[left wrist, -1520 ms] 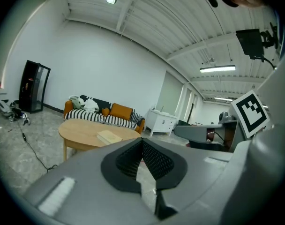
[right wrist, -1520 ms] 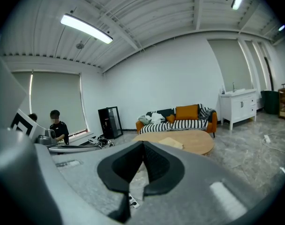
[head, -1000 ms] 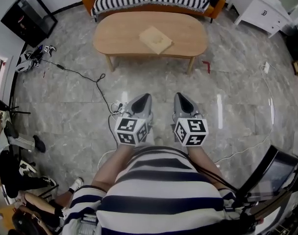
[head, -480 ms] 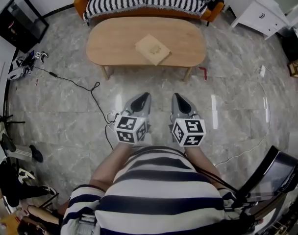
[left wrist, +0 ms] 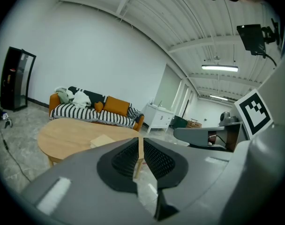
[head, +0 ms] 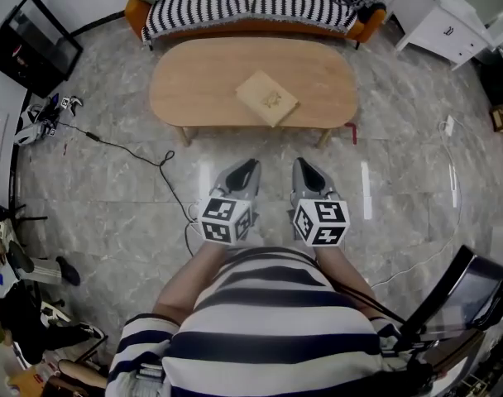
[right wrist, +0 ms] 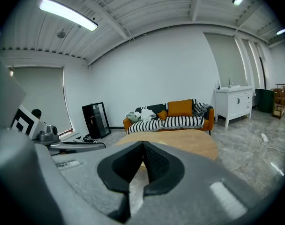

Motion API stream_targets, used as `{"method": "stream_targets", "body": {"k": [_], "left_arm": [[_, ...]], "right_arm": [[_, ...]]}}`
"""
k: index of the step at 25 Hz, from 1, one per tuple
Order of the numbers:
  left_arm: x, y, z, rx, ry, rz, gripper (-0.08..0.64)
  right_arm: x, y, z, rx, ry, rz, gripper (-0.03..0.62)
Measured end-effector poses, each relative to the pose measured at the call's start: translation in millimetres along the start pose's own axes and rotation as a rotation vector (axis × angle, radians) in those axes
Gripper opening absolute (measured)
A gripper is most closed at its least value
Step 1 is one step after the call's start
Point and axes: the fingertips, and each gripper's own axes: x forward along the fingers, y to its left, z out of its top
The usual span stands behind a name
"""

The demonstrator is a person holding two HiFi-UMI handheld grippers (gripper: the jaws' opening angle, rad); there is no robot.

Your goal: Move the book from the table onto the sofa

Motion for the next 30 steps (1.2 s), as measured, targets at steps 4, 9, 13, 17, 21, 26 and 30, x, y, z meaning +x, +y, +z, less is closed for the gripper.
{"method": "stream_targets", "body": {"k": [4,9,13,17,21,26,30], "left_arm": [[8.8,16.2,3.9,-0.005,0.017,-0.012,0.025],[19.1,34.9,2.6,-0.035,0.03,-0.014,0.029],[25.2,40.6,2.4,-0.058,0.033,-0.021,0.029],[34.7,43.4,5.3,-0.062,0.042,-0.031,0.035],[43.0,49.7,6.1,-0.057,0.049,-0.026,0.037],[60.4,62.9,14.2,-0.066,0.055,0.0,0.041],[80.3,69.1,16.4,-0.058,0.069,0.008,0.054]], "right_arm": [[20.3,4.4,5.7,0.007,0.003,-0.004,-0.006],[37.7,6.9,4.9,-0.001,0.019,-0.011,-0.006],[42.7,4.8,5.2,-0.002,0.037,-0.026,-0.006],[49.2,-0.8,12.3,-0.007,0.032,-0.038,-0.006],[60.4,-7.0,15.2,0.002,0.033,-0.042,-0.005],[79.4,-11.8,23.8,-0.005,0.036,-0.022,-0.006],[99.6,-23.1,25.1,0.014,0.05,-0.009,-0.005]]}}
